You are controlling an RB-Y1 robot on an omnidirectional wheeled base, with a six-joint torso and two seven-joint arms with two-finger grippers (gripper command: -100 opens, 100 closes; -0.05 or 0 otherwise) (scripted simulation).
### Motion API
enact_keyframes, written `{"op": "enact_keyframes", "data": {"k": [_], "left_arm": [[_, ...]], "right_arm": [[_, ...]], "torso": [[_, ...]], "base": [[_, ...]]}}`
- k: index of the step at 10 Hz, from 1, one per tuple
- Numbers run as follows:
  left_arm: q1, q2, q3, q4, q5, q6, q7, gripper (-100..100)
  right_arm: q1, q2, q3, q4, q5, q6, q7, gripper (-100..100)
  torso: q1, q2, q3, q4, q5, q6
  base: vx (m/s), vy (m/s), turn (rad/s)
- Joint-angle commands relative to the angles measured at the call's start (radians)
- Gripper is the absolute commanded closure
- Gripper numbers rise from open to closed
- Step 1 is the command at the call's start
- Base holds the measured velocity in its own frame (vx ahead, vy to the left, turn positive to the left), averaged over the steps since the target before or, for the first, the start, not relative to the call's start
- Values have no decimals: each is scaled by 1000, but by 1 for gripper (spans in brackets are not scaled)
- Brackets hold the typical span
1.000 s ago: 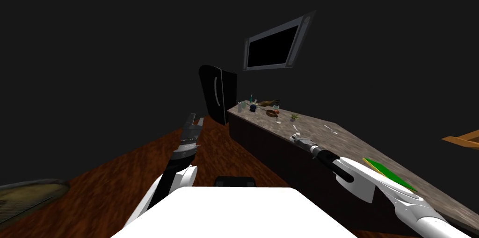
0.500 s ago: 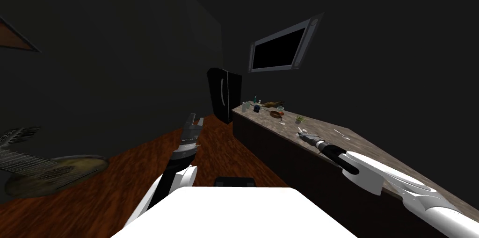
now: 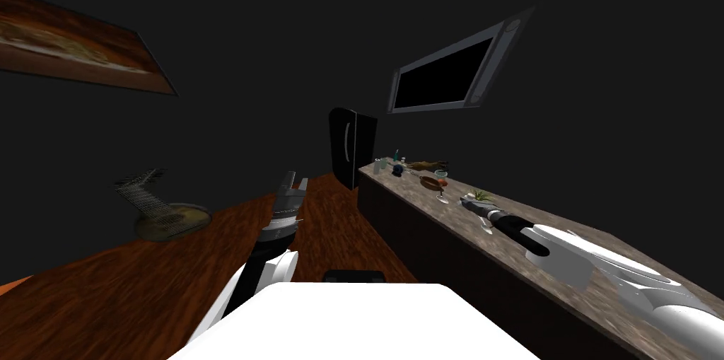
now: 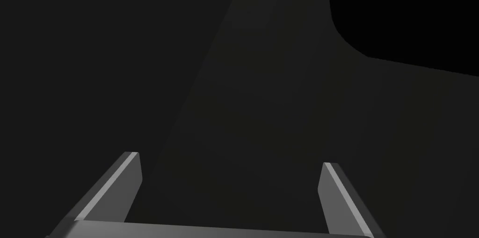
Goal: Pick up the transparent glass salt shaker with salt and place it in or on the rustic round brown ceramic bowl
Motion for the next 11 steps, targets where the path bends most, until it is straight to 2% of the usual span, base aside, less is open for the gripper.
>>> {"op": "enact_keyframes", "data": {"k": [1, 5, 11], "left_arm": [[0, 0, 0, 0, 0, 0, 0, 0], [0, 0, 0, 0, 0, 0, 0, 0], [0, 0, 0, 0, 0, 0, 0, 0]], "right_arm": [[13, 2, -13, 6, -12, 12, -9, 100], [31, 24, -27, 18, -35, 36, -20, 100], [55, 62, -48, 33, -67, 69, -35, 100]], "torso": [[0, 0, 0, 0, 0, 0], [-2, 2, 1, 0, -2, 0], [-2, 1, 1, 0, -3, 1]], "base": [[132, -194, 201], [118, -149, 219], [122, -186, 229]]}}
